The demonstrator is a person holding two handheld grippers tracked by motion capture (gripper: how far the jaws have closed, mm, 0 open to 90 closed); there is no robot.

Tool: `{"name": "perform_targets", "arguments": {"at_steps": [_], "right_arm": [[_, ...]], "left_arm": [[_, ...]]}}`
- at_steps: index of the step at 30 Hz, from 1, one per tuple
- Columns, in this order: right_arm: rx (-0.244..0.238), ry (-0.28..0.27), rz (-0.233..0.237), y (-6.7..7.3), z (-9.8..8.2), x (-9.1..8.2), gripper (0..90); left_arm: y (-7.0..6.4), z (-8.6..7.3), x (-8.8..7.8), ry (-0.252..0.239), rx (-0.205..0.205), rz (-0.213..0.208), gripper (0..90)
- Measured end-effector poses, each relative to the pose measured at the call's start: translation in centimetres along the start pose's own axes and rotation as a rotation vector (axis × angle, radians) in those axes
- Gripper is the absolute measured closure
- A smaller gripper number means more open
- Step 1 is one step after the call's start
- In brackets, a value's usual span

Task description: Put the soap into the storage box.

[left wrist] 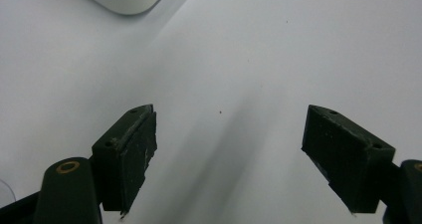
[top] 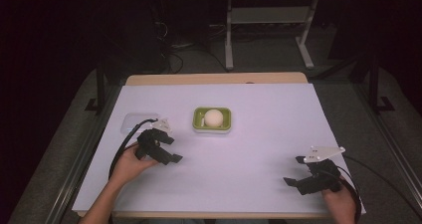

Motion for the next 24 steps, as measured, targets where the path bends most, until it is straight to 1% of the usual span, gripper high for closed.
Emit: {"name": "perform_targets", "arguments": {"at_steps": [1, 2, 3, 4, 8, 9, 11, 12, 13, 14, 15, 16, 18, 19, 20, 21, 22, 23, 24], "right_arm": [[0.001, 0.000, 0.000, 0.0, 0.0, 0.0, 13.5], [0.001, 0.000, 0.000, 0.0, 0.0, 0.0, 13.5], [0.001, 0.001, 0.000, 0.0, 0.0, 0.0, 13.5], [0.001, 0.001, -0.001, 0.0, 0.0, 0.0, 13.6], [0.005, 0.005, -0.002, 0.0, 0.0, 0.0, 13.5], [0.005, 0.005, -0.002, 0.0, 0.0, 0.0, 13.5], [0.007, 0.007, -0.003, 0.0, 0.0, 0.0, 13.5], [0.008, 0.007, -0.002, 0.0, 0.0, 0.0, 13.5], [0.007, 0.007, -0.002, 0.0, -0.1, 0.0, 13.5], [0.007, 0.007, -0.002, 0.0, -0.1, 0.0, 13.5], [0.010, 0.007, -0.002, 0.0, -0.1, 0.0, 13.5], [0.011, 0.008, -0.001, 0.0, -0.1, 0.0, 13.6], [0.004, 0.008, -0.001, 0.0, 0.0, 0.0, 13.5], [0.003, 0.008, -0.001, 0.0, 0.0, 0.0, 13.5], [0.003, 0.008, -0.001, 0.0, 0.0, 0.0, 13.6], [0.004, 0.006, 0.000, 0.0, 0.0, 0.1, 13.5], [0.004, 0.007, 0.000, 0.0, 0.0, 0.1, 13.5], [0.002, 0.008, -0.001, 0.0, 0.0, 0.1, 13.5], [0.003, 0.008, 0.000, 0.0, 0.0, 0.1, 13.5]], "left_arm": [[0.0, -0.2, -0.1, 0.001, 0.008, 0.003, 20.7], [-0.1, -0.5, -0.1, -0.016, -0.012, 0.001, 20.7], [-0.1, -0.7, -0.1, -0.022, -0.019, -0.002, 20.7], [-0.1, -0.9, -0.1, -0.023, -0.013, 0.001, 20.7], [-0.2, -1.7, -0.1, -0.024, -0.027, 0.003, 20.7], [-0.1, -1.8, -0.2, -0.020, -0.022, 0.005, 20.7], [-0.2, -2.1, -0.2, -0.025, -0.032, 0.004, 20.7], [-0.1, -2.1, -0.2, -0.020, -0.022, 0.002, 20.7], [-0.2, -2.3, -0.3, -0.022, -0.032, 0.004, 20.7], [-0.1, -2.4, -0.4, -0.020, -0.020, 0.008, 20.7], [-0.1, -2.5, -0.4, -0.022, -0.026, 0.008, 20.7], [-0.1, -2.7, -0.5, -0.022, -0.023, 0.010, 20.7], [-0.2, -3.0, -0.5, -0.024, -0.029, 0.007, 20.7], [-0.2, -3.2, -0.5, -0.027, -0.038, 0.010, 20.7], [-0.2, -3.3, -0.5, -0.033, -0.034, 0.014, 20.7], [-0.3, -3.5, -0.6, -0.026, -0.036, 0.018, 20.7], [-0.3, -3.6, -0.6, -0.026, -0.028, 0.025, 20.7], [-0.4, -3.8, -0.5, -0.025, -0.035, 0.024, 20.7], [-0.5, -4.0, -0.5, -0.024, -0.032, 0.028, 20.7]]}}
Point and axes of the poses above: each handheld gripper's, and its own axes: x roughly forward along the jaws, z roughly out of its top, y roughly to its left, the point moved 1 cm from there along x, roughly forward along the jaws, and after that the axes turned 10 degrees about -x, right-handed, at the moved point
